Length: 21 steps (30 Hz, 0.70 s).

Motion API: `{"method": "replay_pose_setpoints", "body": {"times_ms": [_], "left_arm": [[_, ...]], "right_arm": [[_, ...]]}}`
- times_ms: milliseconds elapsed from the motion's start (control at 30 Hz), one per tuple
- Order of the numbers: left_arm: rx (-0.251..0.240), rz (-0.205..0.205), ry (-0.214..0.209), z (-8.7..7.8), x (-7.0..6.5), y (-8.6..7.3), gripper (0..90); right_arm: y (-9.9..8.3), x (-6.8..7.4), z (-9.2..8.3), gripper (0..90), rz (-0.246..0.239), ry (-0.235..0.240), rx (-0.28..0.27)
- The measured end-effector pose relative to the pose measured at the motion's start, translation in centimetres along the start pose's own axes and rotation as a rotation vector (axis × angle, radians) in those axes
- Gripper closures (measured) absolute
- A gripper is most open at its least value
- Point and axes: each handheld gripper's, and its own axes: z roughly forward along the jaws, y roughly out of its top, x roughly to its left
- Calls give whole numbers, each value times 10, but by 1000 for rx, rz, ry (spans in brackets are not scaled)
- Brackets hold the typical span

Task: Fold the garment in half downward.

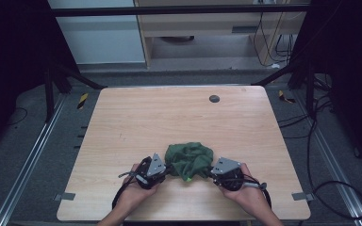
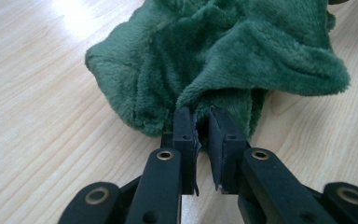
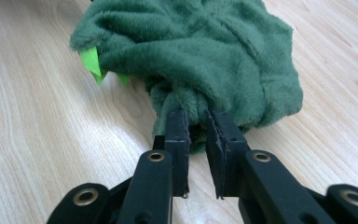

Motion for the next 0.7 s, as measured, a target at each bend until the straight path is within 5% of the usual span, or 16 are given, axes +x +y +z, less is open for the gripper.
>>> {"method": "replay_pose_setpoints", "body": {"times_ms": [467,700], "left_arm": [[0,-15,-3,-11,-4,-9,746],[19,-67,74,-20,9,-10,401]], "right_arm": [[-9,-3,-7,735,-3,-19,15],[-19,-16,-11,399,76,-89,59]]}}
